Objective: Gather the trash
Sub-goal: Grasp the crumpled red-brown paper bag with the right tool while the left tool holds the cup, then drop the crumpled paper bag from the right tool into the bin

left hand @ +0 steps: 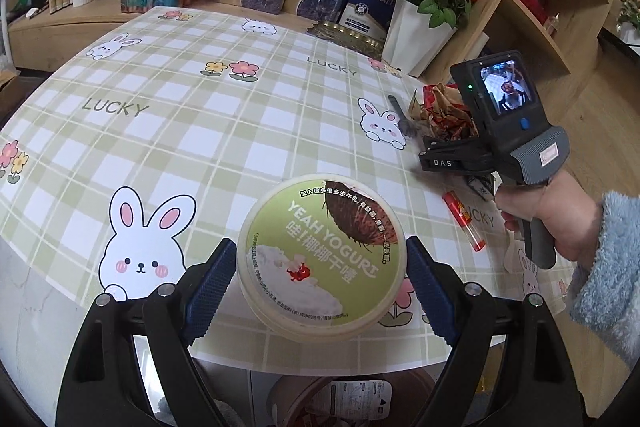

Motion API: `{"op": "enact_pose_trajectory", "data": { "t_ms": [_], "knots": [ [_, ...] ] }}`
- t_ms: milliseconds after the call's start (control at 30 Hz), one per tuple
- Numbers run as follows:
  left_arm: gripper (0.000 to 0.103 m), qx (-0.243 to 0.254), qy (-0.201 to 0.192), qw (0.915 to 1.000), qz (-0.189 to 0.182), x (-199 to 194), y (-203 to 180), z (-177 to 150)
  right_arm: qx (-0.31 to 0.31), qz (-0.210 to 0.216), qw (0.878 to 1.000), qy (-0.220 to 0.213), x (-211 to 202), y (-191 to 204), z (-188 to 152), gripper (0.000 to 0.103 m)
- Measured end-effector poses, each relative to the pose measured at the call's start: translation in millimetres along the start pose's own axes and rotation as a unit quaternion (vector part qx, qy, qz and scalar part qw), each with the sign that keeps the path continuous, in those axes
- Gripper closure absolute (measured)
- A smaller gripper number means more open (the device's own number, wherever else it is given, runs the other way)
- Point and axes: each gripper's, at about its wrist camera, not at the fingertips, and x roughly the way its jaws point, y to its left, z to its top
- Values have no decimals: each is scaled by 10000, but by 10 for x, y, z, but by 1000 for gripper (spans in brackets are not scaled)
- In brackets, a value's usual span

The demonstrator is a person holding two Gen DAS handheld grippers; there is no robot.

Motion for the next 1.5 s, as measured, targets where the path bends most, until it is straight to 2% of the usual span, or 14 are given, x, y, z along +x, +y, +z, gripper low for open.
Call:
{"op": "enact_pose_trajectory", "data": {
  "t_ms": [33,67,133,167,333,433,500,600,700,733,900,1133,1367,1500],
  "knots": [
    [21,-8,-6,10000,-12,-10,8,-1,25,9,10000,19,2,-8,-14,11],
    [21,-5,-26,10000,-38,-31,10,-2,78,6,10000,-24,-24,-54,-48,26],
    [21,47,-56,10000,-47,-51,2,-1,215,170,9994,-200,-123,-122,-103,34],
    [21,74,-63,9999,-59,-59,-9,-6,440,397,9975,-383,-224,-224,-164,38],
    [21,-71,34,9993,-353,-88,-26,-27,1646,1075,9731,-1202,-710,-629,-504,41],
    [21,5,-5,9992,-404,-169,-94,-47,2291,1391,9524,-1450,-953,-861,-755,41],
    [21,53,-26,9989,-456,-243,-147,-64,2848,1742,9307,-1496,-1082,-1041,-948,41],
    [21,151,-68,9985,-515,-362,-227,-102,3773,2196,8862,-1552,-1279,-1301,-1336,41],
    [21,270,-70,9981,-555,-471,-312,-167,4206,2394,8607,-1580,-1453,-1407,-1693,41],
    [21,295,-60,9979,-566,-498,-332,-187,4272,2422,8569,-1567,-1521,-1416,-1826,41],
    [21,472,-22,9970,-606,-673,-448,-338,4257,2394,8598,-1492,-1809,-1365,-2348,41],
    [21,705,-11,9951,-687,-902,-619,-546,3774,2561,8824,-1154,-2075,-982,-2971,41],
    [20,932,7,9931,-715,-1084,-751,-770,3092,3065,8987,-524,-2040,-294,-3206,41],
    [21,960,50,9928,-710,-1118,-771,-852,2964,3393,8927,-135,-1903,-10,-3249,40]
  ]
}}
